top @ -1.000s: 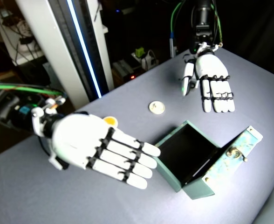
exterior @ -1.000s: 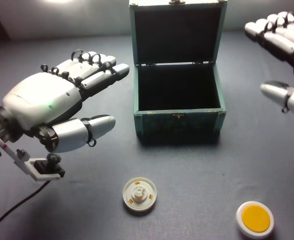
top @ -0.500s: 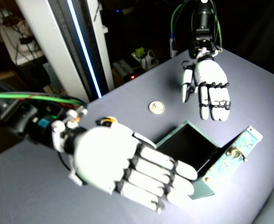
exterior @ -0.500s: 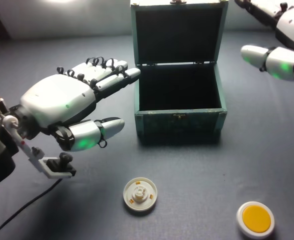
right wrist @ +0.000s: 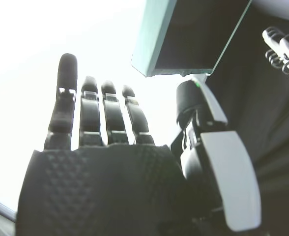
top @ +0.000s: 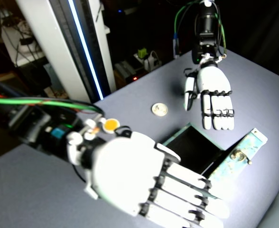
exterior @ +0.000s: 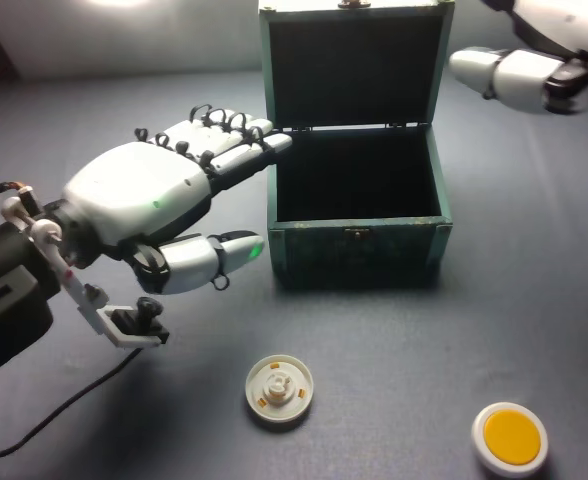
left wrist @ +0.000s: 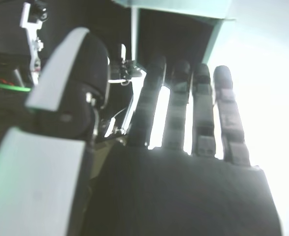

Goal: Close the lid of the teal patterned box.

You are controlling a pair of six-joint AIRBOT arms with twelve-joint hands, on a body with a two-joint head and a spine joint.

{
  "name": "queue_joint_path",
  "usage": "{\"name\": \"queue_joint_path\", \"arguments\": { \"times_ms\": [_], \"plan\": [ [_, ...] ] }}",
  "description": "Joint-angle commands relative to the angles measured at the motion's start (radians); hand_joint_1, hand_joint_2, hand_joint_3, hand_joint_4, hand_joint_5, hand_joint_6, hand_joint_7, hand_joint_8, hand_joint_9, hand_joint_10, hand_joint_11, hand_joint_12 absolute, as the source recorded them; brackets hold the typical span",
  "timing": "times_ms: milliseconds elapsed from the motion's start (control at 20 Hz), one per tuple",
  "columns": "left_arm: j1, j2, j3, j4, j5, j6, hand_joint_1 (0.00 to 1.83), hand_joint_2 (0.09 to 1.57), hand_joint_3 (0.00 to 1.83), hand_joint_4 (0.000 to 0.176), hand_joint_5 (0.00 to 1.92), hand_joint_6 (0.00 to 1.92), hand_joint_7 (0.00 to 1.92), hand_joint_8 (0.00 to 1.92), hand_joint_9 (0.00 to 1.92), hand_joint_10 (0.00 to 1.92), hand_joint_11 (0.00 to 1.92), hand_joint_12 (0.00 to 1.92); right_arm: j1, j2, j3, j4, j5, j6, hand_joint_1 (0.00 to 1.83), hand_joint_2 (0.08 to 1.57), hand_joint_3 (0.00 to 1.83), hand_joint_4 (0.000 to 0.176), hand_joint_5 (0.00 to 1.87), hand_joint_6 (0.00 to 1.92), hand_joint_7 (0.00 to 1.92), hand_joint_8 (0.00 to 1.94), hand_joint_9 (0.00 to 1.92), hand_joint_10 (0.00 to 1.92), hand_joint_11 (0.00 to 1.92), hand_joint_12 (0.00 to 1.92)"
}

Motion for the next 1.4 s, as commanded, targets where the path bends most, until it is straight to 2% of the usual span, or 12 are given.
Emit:
{"name": "queue_joint_path", "arguments": {
  "times_ms": [0, 200, 250, 550, 650, 850, 900, 1000, 1100, 1200, 1300, 1350],
  "plan": [
    [-0.010, -0.002, 0.004, -0.002, -0.108, -0.009, 0.32, 1.43, 0.00, 0.000, 0.10, 0.01, 0.03, 0.00, 0.00, 0.00, 0.00, 0.00, 0.025, 0.001, 0.019, 0.004, 0.080, -0.023, 0.34, 1.39, 0.00, 0.000, 0.00, 0.00, 0.04, 0.01, 0.05, 0.18, 0.00, 1.37],
    [-0.015, -0.011, 0.015, 0.015, -0.095, -0.019, 0.32, 1.43, 0.00, 0.007, 0.11, 0.01, 0.04, 0.01, 0.00, 0.00, 0.00, 0.00, 0.061, -0.067, 0.102, 0.034, -0.005, -0.038, 0.33, 1.39, 0.00, 0.000, 0.00, 0.00, 0.01, 0.00, 0.00, 0.09, 0.00, 0.95],
    [-0.018, -0.016, 0.018, 0.020, -0.091, -0.023, 0.31, 1.43, 0.00, 0.000, 0.10, 0.01, 0.04, 0.01, 0.00, 0.00, 0.00, 0.00, 0.067, -0.085, 0.129, 0.055, -0.035, -0.038, 0.28, 1.38, 0.00, 0.000, 0.00, 0.00, 0.01, 0.00, 0.08, 0.07, 0.00, 1.29],
    [-0.021, -0.021, 0.023, 0.024, -0.090, -0.026, 0.33, 1.44, 0.00, 0.000, 0.09, 0.00, 0.03, 0.00, 0.00, 0.00, 0.00, 0.00, 0.067, -0.095, 0.147, 0.074, -0.055, -0.038, 0.34, 1.37, 0.00, 0.000, 0.00, 0.00, 0.13, 0.03, 0.22, 0.14, 0.00, 1.52],
    [-0.022, -0.021, 0.024, 0.024, -0.087, -0.031, 0.36, 1.44, 0.00, 0.000, 0.09, 0.00, 0.02, 0.00, 0.00, 0.00, 0.02, 0.01, 0.067, -0.095, 0.138, 0.074, -0.055, -0.038, 0.37, 1.36, 0.00, 0.000, 0.06, 0.01, 0.35, 0.06, 0.28, 0.53, 0.00, 1.72],
    [-0.017, -0.020, 0.027, 0.008, -0.086, -0.031, 0.36, 1.44, 0.00, 0.001, 0.10, 0.00, 0.00, 0.00, 0.00, 0.00, 0.00, 0.13, 0.067, -0.095, 0.106, 0.059, -0.039, -0.038, 0.36, 1.38, 0.00, 0.000, 0.19, 0.04, 0.27, 0.00, 0.01, 0.75, 0.00, 1.57],
    [-0.015, -0.020, 0.027, 0.004, -0.086, -0.031, 0.45, 1.43, 0.00, 0.008, 0.15, 0.01, 0.05, 0.00, 0.00, 0.00, 0.00, 0.50, 0.067, -0.092, 0.098, 0.053, -0.033, -0.037, 0.39, 1.38, 0.00, 0.000, 0.17, 0.66, 0.41, 0.06, 0.06, 0.96, 0.00, 1.69],
    [-0.009, -0.018, 0.028, -0.010, -0.091, -0.031, 0.46, 1.43, 0.00, 0.004, 0.16, 0.01, 0.06, 0.00, 0.00, 0.00, 0.00, 0.58, 0.067, -0.080, 0.075, 0.038, -0.018, -0.037, 0.40, 1.38, 0.00, 0.000, 0.10, 0.95, 0.46, 0.13, 0.06, 1.13, 0.00, 1.81],
    [-0.008, -0.016, 0.028, -0.014, -0.094, -0.031, 0.36, 1.44, 0.00, 0.039, 0.15, 0.00, 0.05, 0.00, 0.00, 0.00, 0.00, 0.35, 0.067, -0.077, 0.066, 0.034, -0.011, -0.037, 0.36, 1.41, 0.00, 0.000, 0.06, 1.01, 0.46, 0.20, 0.11, 1.18, 0.00, 1.87],
    [-0.004, -0.013, 0.027, -0.021, -0.101, -0.031, 0.31, 1.44, 0.00, 0.043, 0.15, 0.00, 0.05, 0.00, 0.00, 0.00, 0.00, 0.35, 0.067, -0.072, 0.051, 0.030, -0.001, -0.037, 0.36, 1.43, 0.00, 0.000, 0.08, 1.12, 0.35, 0.76, 0.16, 1.36, 0.09, 1.92],
    [0.003, -0.004, 0.021, -0.034, -0.122, -0.031, 0.28, 1.44, 0.00, 0.048, 0.12, 0.00, 0.02, 0.00, 0.00, 0.00, 0.00, 0.40, 0.061, -0.055, 0.030, 0.024, 0.013, -0.037, 0.35, 1.43, 0.00, 0.000, 0.05, 1.20, 0.23, 0.83, 0.07, 1.38, 0.02, 1.92],
    [0.006, 0.001, 0.017, -0.037, -0.133, -0.031, 0.26, 1.44, 0.00, 0.030, 0.12, 0.00, 0.03, 0.00, 0.00, 0.00, 0.00, 0.24, 0.056, -0.046, 0.019, 0.020, 0.022, -0.037, 0.35, 1.44, 0.00, 0.000, 0.02, 1.22, 0.18, 0.83, 0.03, 1.39, 0.00, 1.92]
  ]
}}
